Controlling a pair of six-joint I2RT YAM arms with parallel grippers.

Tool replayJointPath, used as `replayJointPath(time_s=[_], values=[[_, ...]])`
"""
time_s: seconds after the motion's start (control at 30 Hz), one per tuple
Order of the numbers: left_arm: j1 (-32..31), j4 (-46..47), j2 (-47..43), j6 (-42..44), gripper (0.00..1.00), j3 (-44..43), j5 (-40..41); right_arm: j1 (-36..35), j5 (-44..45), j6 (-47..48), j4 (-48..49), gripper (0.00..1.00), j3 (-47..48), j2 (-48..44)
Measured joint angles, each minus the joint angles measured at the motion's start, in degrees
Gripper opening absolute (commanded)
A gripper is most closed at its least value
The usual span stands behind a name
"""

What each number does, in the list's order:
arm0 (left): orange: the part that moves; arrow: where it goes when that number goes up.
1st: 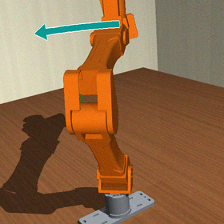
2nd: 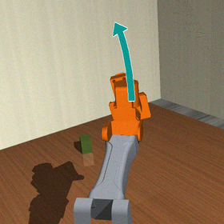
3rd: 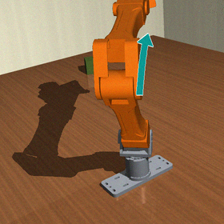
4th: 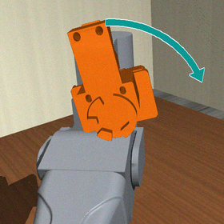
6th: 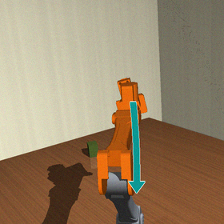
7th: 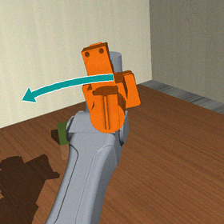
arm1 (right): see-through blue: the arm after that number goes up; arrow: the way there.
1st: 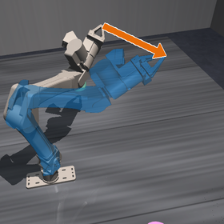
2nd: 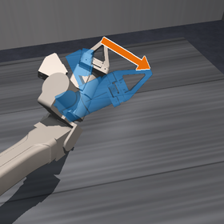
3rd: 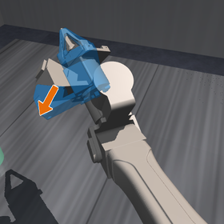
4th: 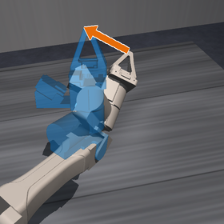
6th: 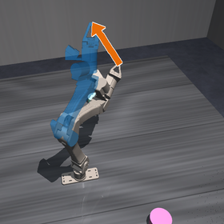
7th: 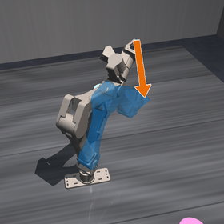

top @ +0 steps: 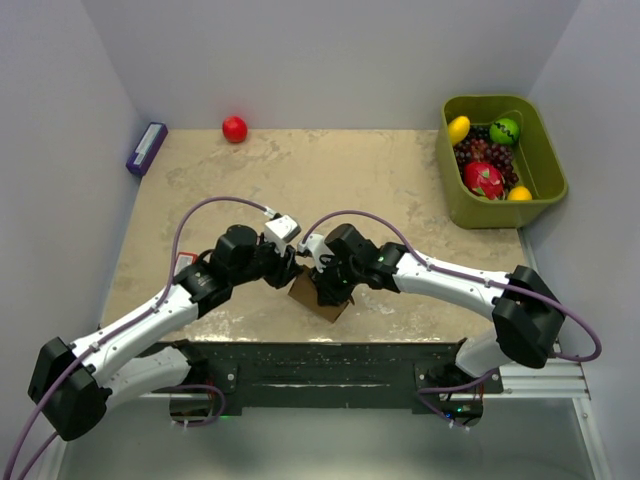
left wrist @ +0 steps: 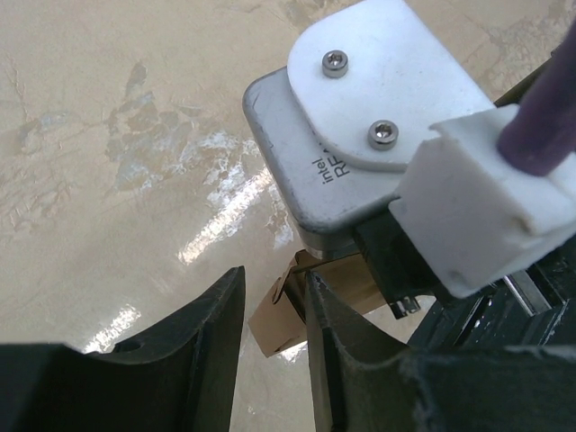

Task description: Fold the paper box

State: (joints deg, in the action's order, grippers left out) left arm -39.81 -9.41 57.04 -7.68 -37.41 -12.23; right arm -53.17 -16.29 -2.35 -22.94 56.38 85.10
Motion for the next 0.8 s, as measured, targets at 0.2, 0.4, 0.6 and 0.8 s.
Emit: replayJointPath(time_s=[0.2,0.4,0.6,0.8], values=[[0.0,0.2,0.2,0.0,0.38,0.0,-0.6,0.0,-0.2,0.0,0.0,0.03,0.0,0.0],[0.0,1.3,0.2,-0.1,0.33,0.0,-1.2,0.0,-0.9,0.0,0.0,0.03,0.0,0.0],[0.0,1.7,0.2,-0.1,0.29,0.0,-2.0,0.0,-1.2,0.0,-0.1,0.03,0.0,0.0],[0.0,1.7,0.2,-0.1,0.25,0.0,-2.5,0.0,-1.2,0.0,-0.2,0.03,0.0,0.0]])
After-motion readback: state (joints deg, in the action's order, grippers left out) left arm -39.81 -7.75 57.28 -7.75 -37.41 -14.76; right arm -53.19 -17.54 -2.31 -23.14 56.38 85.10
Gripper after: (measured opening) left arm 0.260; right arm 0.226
